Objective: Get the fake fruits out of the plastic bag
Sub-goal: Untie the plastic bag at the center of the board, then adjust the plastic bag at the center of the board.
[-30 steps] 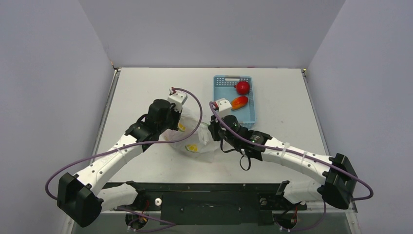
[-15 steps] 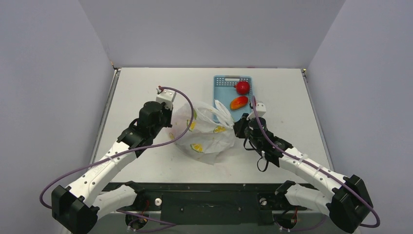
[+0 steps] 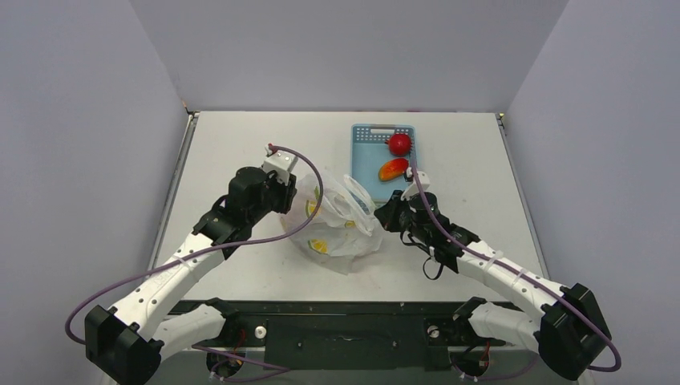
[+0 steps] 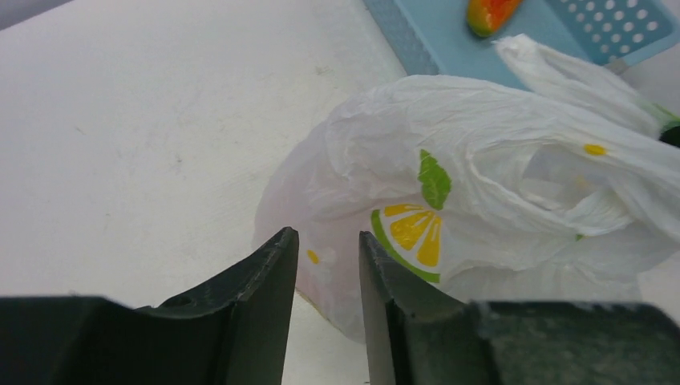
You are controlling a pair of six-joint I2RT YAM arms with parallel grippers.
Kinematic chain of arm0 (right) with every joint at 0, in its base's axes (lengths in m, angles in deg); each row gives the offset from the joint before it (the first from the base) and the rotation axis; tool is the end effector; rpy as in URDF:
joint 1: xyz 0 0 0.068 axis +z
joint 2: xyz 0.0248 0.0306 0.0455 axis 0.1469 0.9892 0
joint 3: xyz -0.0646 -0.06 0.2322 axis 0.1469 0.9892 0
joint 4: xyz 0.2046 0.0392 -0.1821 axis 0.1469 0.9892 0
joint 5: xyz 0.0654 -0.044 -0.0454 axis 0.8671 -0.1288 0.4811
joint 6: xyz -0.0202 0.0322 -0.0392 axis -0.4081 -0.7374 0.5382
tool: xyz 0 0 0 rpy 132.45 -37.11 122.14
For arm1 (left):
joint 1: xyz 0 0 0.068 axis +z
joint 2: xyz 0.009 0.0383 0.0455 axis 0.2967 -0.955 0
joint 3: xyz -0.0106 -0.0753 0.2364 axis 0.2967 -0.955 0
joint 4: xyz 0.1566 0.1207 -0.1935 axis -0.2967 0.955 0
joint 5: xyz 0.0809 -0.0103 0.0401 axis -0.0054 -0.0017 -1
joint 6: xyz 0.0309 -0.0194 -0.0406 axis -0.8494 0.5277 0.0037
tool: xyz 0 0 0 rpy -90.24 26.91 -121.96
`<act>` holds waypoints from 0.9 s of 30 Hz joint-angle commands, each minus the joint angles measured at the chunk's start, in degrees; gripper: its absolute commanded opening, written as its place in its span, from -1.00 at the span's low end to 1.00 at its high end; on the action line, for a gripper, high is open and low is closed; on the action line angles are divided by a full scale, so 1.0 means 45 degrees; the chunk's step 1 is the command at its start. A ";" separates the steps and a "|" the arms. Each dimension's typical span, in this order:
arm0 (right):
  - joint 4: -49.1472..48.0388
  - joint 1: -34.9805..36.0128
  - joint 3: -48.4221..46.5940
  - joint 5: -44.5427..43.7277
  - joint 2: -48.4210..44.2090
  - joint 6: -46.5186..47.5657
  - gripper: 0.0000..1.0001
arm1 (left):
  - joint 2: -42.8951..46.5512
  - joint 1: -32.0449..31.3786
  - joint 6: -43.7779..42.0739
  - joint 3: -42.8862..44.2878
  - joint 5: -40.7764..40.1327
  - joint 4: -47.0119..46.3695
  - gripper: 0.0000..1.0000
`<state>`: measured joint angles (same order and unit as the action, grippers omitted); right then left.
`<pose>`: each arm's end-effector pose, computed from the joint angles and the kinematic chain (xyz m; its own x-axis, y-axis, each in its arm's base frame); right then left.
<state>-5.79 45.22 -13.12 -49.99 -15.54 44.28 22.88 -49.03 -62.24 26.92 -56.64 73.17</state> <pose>0.2102 0.1587 0.2071 -0.6606 0.2439 -0.7100 -0.2904 0.7890 0.5414 0.2292 -0.1362 0.2911 -0.3461 0.2020 -0.9162 0.4163 0.9082 0.0430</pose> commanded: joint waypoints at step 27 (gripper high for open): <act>0.0175 -0.0076 -0.1566 0.2735 0.1497 0.1851 -1.00 | -0.2877 -0.6227 1.2193 0.1753 -0.3312 0.0162 0.06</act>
<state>-3.58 45.22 -19.38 -37.64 -7.28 51.43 6.65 -77.09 -35.27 39.67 -70.06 81.26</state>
